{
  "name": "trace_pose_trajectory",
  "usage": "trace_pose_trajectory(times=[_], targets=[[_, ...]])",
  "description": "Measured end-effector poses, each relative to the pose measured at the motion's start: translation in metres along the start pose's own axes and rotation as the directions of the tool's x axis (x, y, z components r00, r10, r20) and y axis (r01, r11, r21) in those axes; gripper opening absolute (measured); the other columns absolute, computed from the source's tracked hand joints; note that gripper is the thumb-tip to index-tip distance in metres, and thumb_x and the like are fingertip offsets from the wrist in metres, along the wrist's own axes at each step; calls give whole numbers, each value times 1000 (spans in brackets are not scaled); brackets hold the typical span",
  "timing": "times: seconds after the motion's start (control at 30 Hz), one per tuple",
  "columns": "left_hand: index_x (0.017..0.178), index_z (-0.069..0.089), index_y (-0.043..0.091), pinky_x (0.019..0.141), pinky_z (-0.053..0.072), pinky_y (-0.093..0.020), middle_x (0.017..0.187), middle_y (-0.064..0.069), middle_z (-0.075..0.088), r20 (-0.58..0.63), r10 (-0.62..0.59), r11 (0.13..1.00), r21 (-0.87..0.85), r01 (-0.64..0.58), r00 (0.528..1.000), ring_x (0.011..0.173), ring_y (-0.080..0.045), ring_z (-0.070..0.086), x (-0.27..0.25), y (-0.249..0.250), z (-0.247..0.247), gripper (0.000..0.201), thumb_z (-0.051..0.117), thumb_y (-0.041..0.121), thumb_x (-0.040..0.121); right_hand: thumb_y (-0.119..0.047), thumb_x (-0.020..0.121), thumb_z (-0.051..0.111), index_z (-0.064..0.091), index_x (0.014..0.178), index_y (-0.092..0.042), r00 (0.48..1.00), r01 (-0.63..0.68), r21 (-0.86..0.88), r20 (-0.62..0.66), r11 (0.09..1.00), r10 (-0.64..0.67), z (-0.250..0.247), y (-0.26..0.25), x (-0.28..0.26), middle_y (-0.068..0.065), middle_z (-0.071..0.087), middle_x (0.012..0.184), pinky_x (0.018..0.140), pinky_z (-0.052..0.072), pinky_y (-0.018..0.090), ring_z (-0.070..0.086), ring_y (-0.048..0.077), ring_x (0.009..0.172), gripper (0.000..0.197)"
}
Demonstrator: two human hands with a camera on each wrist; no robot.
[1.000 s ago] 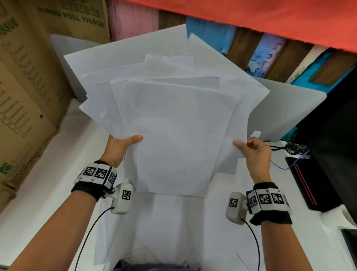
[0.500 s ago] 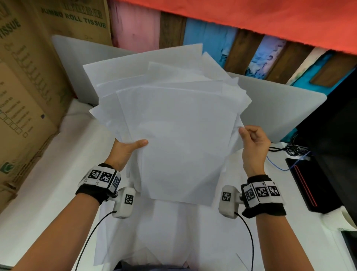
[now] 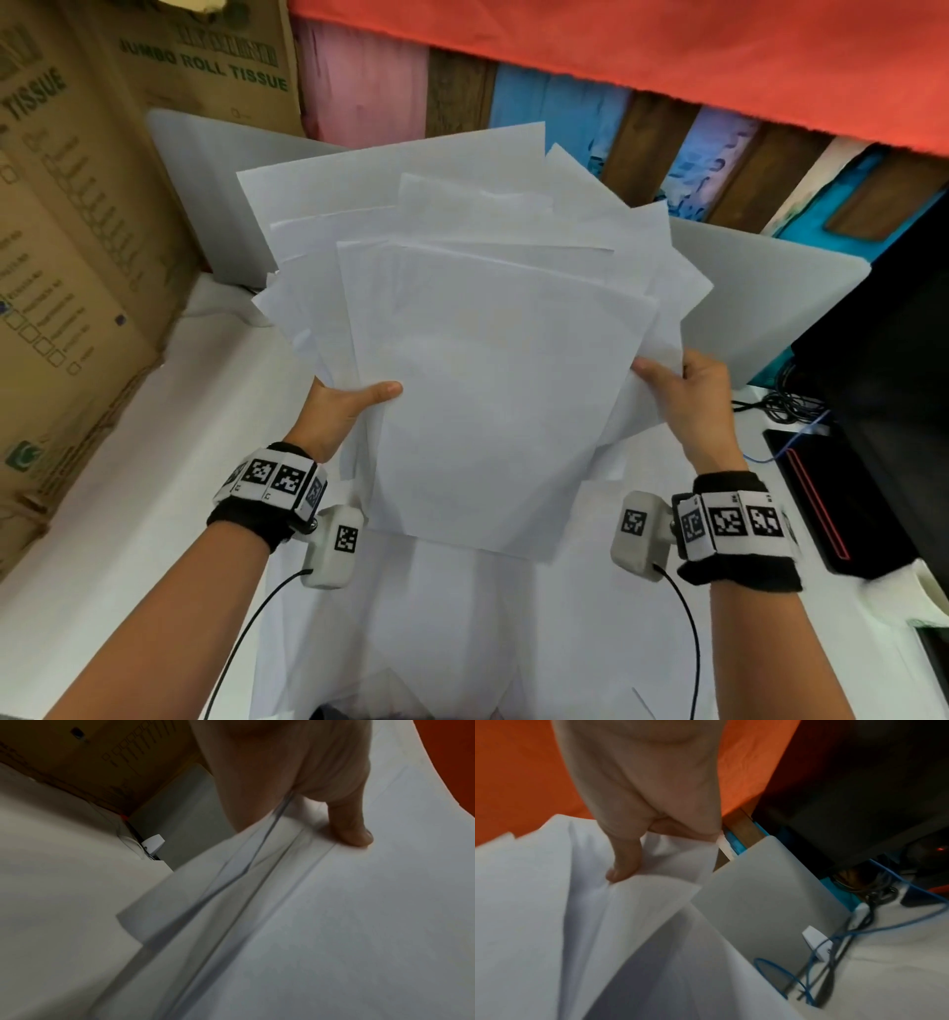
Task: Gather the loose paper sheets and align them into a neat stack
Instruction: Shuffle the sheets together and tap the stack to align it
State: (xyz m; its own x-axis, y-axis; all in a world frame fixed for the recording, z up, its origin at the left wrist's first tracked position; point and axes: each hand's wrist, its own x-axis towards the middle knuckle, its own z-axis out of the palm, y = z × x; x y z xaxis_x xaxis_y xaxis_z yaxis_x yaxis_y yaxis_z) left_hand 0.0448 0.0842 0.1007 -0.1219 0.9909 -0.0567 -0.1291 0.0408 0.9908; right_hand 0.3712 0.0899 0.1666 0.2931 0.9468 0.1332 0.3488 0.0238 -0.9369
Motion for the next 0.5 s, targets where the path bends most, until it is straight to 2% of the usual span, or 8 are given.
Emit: trace_pose_trajectory(times=[0.1, 0.17, 0.2, 0.27, 0.33, 0.4, 0.47, 0.5], targets=[[98, 61, 21, 71, 53, -15, 85, 11, 71, 5, 4, 1000, -23, -4, 1000, 83, -2, 68, -1, 0, 4, 35, 68, -5, 75, -10, 84, 66, 63, 88, -14, 997, 62, -8, -50, 998, -62, -5, -12, 1, -5, 61, 77, 62, 47, 21, 55, 5, 66, 7], [100, 60, 20, 70, 52, -14, 90, 8, 69, 13, 12, 1000, -25, -12, 1000, 82, -1, 67, -1, -1, 7, 36, 67, -5, 75, -9, 82, 67, 65, 86, -14, 993, 95, -16, -67, 995, -96, -9, -17, 3, -7, 62, 74, 57, 46, 13, 55, -5, 59, 7], [100, 59, 20, 70, 52, -13, 92, 6, 67, 10, 14, 1000, -28, -14, 1000, 81, 0, 67, -2, -1, 8, 36, 67, -5, 75, -10, 81, 68, 66, 86, -15, 992, 107, -13, -67, 994, -108, -12, -18, 4, -12, 63, 71, 55, 45, 9, 55, -7, 58, 7], [100, 59, 21, 69, 52, -12, 93, 7, 67, -6, 21, 999, -44, -21, 1000, 81, 1, 67, -2, -1, 7, 37, 66, -6, 76, -12, 80, 71, 64, 80, -20, 994, 85, 38, -69, 996, -82, -17, -17, 5, -17, 66, 63, 55, 47, 9, 58, -5, 57, 10], [100, 59, 22, 69, 51, -11, 90, 10, 68, -32, 17, 999, -48, -18, 999, 81, 2, 67, -3, -4, 4, 38, 66, -6, 76, -12, 81, 69, 59, 81, -23, 998, -22, 141, -49, 990, 30, -19, -3, 4, -14, 68, 66, 55, 50, 12, 60, -4, 56, 15], [98, 59, 22, 65, 51, -10, 85, 11, 69, -65, 6, 998, -61, -10, 998, 77, 4, 66, -3, -6, 1, 36, 65, -6, 76, -13, 85, 64, 56, 85, -21, 976, -216, 262, 46, 940, 212, -12, 19, -2, -3, 66, 81, 56, 53, 17, 64, 4, 61, 12], [98, 59, 20, 64, 49, -10, 85, 10, 68, -79, -14, 997, -73, 8, 997, 73, 6, 66, -4, -7, 1, 33, 65, -5, 78, -21, 85, 65, 57, 94, -19, 929, -361, 280, 186, 889, 319, 4, 44, -11, 3, 65, 94, 68, 52, 24, 65, 17, 86, 12], [98, 59, 20, 64, 49, -10, 83, 12, 69, -75, -20, 997, -74, 15, 997, 72, 7, 65, -4, -8, 2, 32, 65, -5, 78, -33, 80, 68, 57, 103, -18, 907, -402, 248, 237, 881, 347, 12, 53, -16, 4, 64, 105, 76, 49, 28, 61, 20, 101, 30]])
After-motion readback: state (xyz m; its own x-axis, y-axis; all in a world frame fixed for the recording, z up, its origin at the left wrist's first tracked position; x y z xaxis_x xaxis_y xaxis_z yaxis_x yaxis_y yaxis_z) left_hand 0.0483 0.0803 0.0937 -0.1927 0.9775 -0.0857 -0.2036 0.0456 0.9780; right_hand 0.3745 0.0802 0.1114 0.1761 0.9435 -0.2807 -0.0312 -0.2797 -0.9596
